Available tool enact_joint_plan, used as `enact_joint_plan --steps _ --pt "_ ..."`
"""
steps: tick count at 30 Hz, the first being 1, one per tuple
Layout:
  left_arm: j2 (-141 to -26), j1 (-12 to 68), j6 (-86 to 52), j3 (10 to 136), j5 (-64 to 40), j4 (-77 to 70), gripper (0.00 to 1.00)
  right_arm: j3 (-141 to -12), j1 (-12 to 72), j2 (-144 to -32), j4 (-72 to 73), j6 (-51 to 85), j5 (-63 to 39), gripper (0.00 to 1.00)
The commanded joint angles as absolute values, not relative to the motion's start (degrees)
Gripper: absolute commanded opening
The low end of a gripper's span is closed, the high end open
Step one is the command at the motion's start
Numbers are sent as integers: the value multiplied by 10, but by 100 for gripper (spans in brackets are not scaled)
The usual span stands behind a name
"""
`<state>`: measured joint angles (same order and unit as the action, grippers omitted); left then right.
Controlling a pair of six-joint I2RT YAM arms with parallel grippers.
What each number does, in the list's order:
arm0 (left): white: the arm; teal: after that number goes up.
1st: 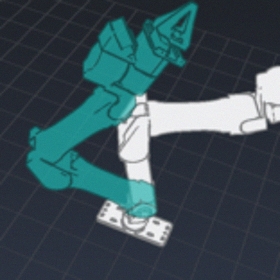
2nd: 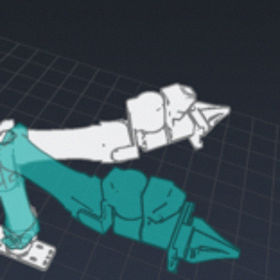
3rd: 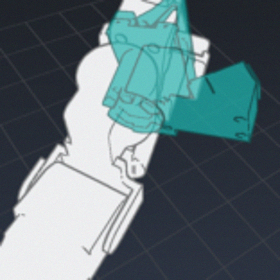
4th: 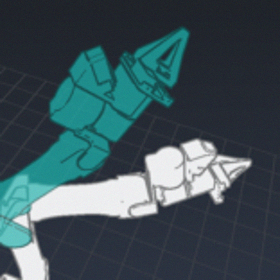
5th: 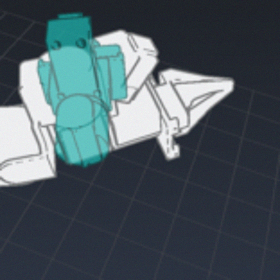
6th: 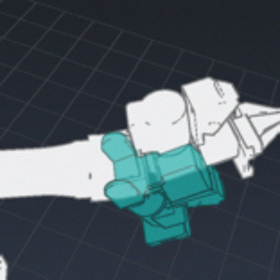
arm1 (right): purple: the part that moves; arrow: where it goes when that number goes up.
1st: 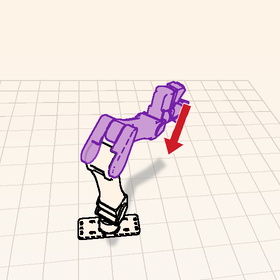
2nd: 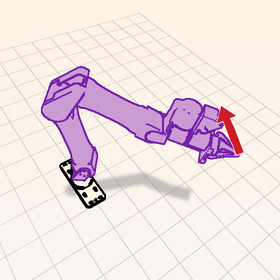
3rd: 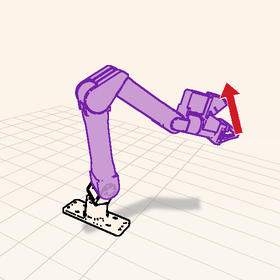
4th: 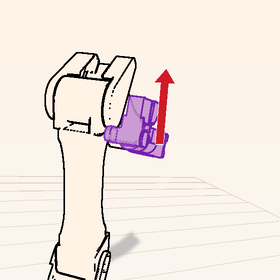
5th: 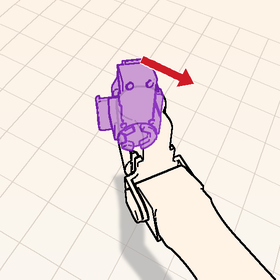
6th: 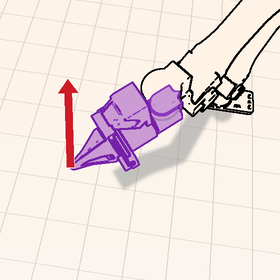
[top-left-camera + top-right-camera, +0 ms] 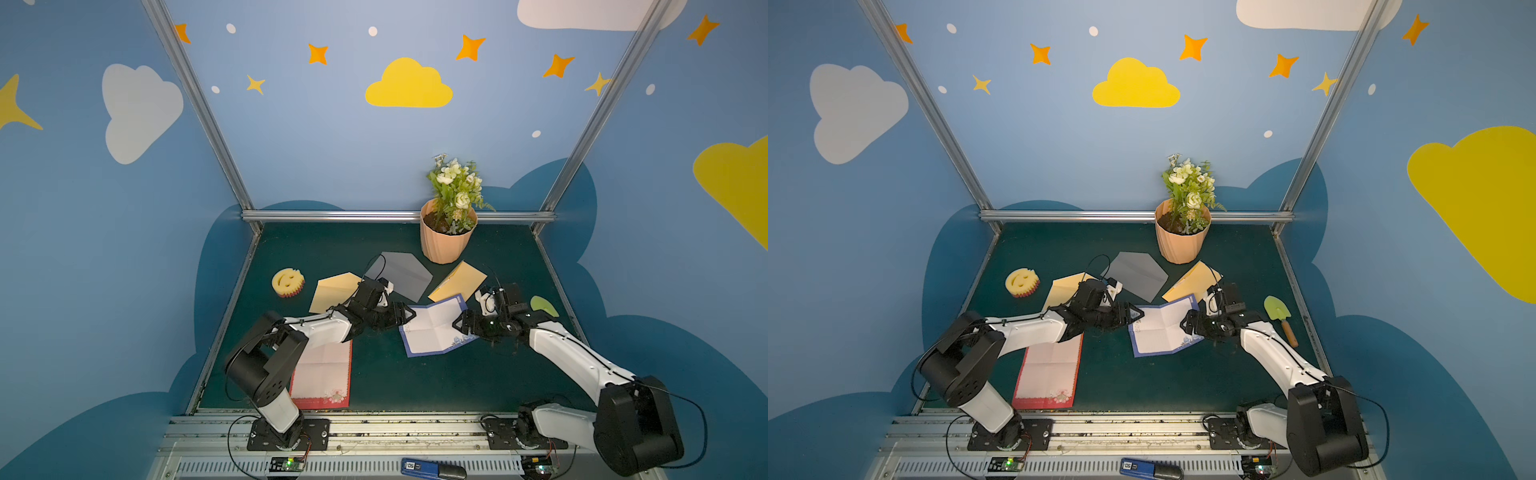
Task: Fold the letter paper in half and place it into the envelope
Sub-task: Adjust the letter paper at the center of the board, then fold the letter paper at the center of the board.
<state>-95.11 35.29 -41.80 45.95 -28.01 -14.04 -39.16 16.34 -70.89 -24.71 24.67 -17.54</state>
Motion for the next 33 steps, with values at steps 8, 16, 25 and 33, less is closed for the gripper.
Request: enact_joint_plan --steps 8,16,25,33 --pt "-962 352 -395 472 -287 -123 71 -426 126 -788 -238 188 -190 88" --pt "-965 351 -394 475 -287 -122 71 -428 124 -818 -224 180 -224 88" --pt "-952 351 -392 465 -290 -99 70 -437 116 -832 -222 183 -206 88" --pt "-846 340 -369 447 -224 -16 80 -463 106 -850 -231 166 -200 88"
